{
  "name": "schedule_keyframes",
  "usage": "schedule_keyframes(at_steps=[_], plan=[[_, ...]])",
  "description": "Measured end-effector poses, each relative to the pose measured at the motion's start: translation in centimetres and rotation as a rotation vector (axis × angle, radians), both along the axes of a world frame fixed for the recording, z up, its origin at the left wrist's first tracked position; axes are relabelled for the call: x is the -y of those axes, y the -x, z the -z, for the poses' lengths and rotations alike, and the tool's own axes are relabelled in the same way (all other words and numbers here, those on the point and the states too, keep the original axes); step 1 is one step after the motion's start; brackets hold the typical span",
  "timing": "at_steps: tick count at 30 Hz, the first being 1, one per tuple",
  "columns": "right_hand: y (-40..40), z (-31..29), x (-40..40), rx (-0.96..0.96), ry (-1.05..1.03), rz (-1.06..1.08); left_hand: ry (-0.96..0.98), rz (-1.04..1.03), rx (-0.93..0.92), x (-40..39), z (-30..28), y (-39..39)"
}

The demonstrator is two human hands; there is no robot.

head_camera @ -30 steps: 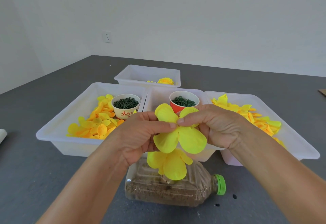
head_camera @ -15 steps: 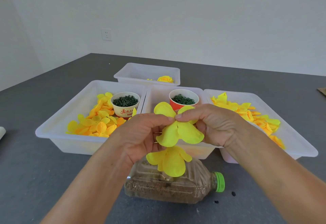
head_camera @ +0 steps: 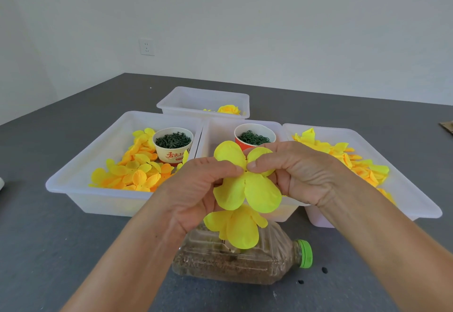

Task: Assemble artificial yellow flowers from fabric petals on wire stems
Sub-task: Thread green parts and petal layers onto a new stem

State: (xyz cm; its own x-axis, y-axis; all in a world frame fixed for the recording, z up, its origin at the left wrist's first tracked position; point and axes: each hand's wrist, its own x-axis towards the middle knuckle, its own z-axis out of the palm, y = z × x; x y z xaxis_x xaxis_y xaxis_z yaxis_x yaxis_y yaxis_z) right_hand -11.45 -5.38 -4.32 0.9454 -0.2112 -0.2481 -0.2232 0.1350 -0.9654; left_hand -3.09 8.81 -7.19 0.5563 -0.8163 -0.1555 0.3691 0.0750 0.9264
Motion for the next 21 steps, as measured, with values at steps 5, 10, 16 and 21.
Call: schedule_keyframes(at_steps=[5, 10, 16, 21], plan=[[0.1, 0.4, 0.1, 0.041, -0.011, -0.027, -0.020, -0.026, 0.028, 0.0, 0.0, -0.1], [-0.1, 0.8, 0.1, 0.016, -0.046, -0.032, -0.048, -0.016, -0.003, 0.1, 0.2, 0.1], [-0.1, 1.1, -0.1, -0.041, -0.073, -0.016, -0.102, 0.000, 0.037, -0.2, 0.1, -0.1], [-0.1, 1.1, 0.0, -0.031, -0.039, -0.030, -0.101, -0.037, 0.099, -1.2, 0.1, -1.5]])
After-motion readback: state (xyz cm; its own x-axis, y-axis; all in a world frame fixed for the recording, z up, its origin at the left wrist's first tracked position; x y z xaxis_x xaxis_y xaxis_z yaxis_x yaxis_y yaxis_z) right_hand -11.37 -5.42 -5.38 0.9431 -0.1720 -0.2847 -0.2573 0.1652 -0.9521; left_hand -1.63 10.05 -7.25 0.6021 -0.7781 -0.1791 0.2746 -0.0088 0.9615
